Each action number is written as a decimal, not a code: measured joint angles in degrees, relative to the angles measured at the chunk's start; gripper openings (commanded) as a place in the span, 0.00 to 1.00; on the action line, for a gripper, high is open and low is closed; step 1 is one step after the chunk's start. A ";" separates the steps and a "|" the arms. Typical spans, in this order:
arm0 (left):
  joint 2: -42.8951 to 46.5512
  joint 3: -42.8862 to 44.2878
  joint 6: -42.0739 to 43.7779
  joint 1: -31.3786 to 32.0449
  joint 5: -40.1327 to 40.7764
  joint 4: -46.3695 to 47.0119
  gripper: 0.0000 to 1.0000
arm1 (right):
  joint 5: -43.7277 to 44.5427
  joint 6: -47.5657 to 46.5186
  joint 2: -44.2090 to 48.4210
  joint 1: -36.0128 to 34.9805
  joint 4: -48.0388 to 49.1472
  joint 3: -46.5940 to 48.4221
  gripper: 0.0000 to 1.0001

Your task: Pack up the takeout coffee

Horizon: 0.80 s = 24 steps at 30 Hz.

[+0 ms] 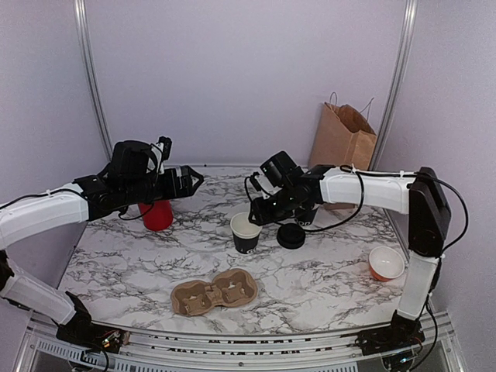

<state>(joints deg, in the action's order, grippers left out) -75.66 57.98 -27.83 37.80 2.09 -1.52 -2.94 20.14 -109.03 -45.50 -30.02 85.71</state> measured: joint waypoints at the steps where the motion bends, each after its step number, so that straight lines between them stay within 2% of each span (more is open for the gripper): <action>1: -0.13 0.00 -0.02 0.00 -0.11 0.00 0.99 | 0.28 -0.02 0.42 0.00 0.00 -0.42 0.50; 13: -1.60 0.20 -0.07 0.00 -1.33 0.02 0.99 | 3.98 -0.28 11.43 1.46 0.66 -7.26 0.55; 17: -2.56 0.94 -0.04 0.00 -1.79 -0.04 0.99 | 3.96 -0.28 13.75 4.20 1.18 -12.76 0.62; 21: -3.58 2.34 -0.07 0.00 -2.25 0.04 0.99 | 3.93 -0.57 13.90 6.45 1.11 -16.92 0.74; 24: -4.28 3.06 -0.09 -0.02 -2.64 0.22 0.99 | 4.20 -1.05 13.88 7.32 1.09 -18.80 0.78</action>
<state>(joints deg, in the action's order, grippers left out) -79.94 61.04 -27.92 37.78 -0.56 -1.30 1.26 19.09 -95.15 -38.17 -28.93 66.92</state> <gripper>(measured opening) 0.992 0.744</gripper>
